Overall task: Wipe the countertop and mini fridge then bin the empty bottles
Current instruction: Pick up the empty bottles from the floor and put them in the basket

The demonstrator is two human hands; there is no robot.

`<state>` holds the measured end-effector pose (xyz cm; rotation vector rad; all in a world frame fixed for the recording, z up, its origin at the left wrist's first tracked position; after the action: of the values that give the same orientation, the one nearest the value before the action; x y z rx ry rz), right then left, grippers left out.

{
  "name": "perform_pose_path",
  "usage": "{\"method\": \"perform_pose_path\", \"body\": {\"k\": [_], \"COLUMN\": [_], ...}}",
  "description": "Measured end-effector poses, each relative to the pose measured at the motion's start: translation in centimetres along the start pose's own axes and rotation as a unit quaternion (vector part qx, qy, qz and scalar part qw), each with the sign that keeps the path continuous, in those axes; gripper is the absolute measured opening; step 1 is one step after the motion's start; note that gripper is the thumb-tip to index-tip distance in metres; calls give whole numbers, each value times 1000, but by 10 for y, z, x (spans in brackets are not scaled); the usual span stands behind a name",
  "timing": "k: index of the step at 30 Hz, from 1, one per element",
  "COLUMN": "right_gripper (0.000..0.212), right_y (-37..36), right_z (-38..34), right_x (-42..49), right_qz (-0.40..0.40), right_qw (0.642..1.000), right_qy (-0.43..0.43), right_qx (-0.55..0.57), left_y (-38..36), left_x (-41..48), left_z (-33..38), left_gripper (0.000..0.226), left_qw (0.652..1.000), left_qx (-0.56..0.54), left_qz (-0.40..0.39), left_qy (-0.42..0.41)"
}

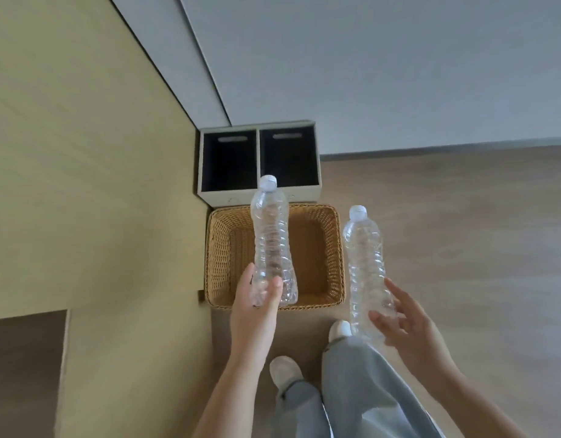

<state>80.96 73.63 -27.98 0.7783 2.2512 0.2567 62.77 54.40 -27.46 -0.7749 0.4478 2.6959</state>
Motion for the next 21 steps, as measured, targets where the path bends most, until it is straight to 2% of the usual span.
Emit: {"method": "perform_pose_path", "body": {"k": [4,8,12,16,21], "right_gripper": [70,54,56,62,66], "right_y": [-46,-90,-135,-179,-215], "right_z": [42,87,141,186,244], "right_x": [71,127,184,232,277], "right_qz": [-24,-32,-31,-24,-12], "right_qw": [999,998,998,998,997], "right_qy": [-18,-44,-59,-52,-72], "right_qx": [13,19,22,-37,-36], "left_y": [-22,-37,-55,-77,-94], "left_x": [54,99,150,197,246], "left_z": [-59,-124,-198,-262,-316], "left_gripper": [80,66,64,63,61], "left_qw": [999,997,993,990,991], "left_qx": [33,54,73,82,86], "left_qz": [-5,-13,-29,-46,-10], "left_qy": [19,50,87,106,105]}}
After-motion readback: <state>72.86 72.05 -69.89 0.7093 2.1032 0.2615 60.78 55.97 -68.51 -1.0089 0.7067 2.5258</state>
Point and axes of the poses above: each hand's wrist, its own x-axis towards the middle knuckle, its own y-axis out of the back of the hand, z = x × y, the point moved 8 cm from there along x, towards the middle knuckle, and after that the axes turned 8 degrees about -x, right-handed, at the moved point
